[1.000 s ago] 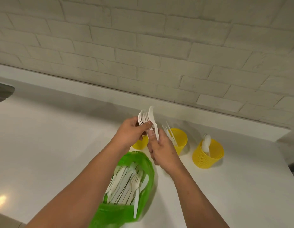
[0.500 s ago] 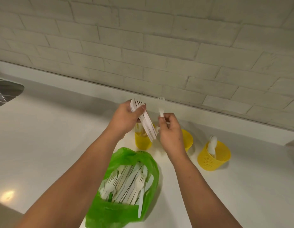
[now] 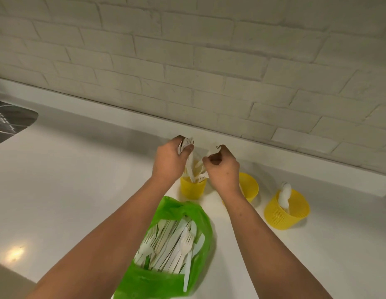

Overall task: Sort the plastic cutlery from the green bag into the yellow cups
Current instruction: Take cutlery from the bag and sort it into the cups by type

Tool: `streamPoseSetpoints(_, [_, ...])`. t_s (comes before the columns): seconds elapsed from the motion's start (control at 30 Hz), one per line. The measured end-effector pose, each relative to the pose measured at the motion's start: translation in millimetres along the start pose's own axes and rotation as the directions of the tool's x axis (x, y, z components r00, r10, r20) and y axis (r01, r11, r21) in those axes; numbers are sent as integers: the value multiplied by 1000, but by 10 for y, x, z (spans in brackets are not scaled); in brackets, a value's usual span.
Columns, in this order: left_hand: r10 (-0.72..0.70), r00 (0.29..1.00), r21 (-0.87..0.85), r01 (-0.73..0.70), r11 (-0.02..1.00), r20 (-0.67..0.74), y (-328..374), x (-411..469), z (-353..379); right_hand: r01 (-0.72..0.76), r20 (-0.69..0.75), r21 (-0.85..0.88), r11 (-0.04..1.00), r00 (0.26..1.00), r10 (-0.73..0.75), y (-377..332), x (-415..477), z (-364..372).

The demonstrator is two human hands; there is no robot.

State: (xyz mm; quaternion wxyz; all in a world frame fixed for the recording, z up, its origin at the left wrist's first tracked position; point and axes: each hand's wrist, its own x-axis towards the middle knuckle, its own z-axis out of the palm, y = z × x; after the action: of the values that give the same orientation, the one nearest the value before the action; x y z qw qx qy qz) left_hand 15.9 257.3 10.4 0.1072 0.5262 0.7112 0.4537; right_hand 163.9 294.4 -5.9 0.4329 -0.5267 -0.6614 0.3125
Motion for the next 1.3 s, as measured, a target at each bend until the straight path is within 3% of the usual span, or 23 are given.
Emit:
streamPoseSetpoints(0.4, [166, 981, 104, -177, 979, 105, -91, 110, 207, 180, 222, -279, 943, 968, -119, -42, 216, 64])
streamPoseSetpoints(0.5, [142, 984, 54, -149, 987, 104, -112, 97, 224, 212, 264, -322, 923, 956, -128, -15, 247, 65])
streamPoseSetpoints(0.7, [267, 953, 134, -286, 949, 144, -130, 38, 263, 261, 201, -264, 929, 956, -212, 17, 230, 29])
streamPoseSetpoints(1.0, [171, 960, 517, -265, 814, 223, -254, 10, 470, 269, 180, -257, 928, 957, -227, 67, 250, 27])
streamPoseSetpoints(1.3, [-2, 973, 415, -97, 904, 231, -343, -80, 455, 338, 246, -329, 882, 932, -266, 35, 240, -27])
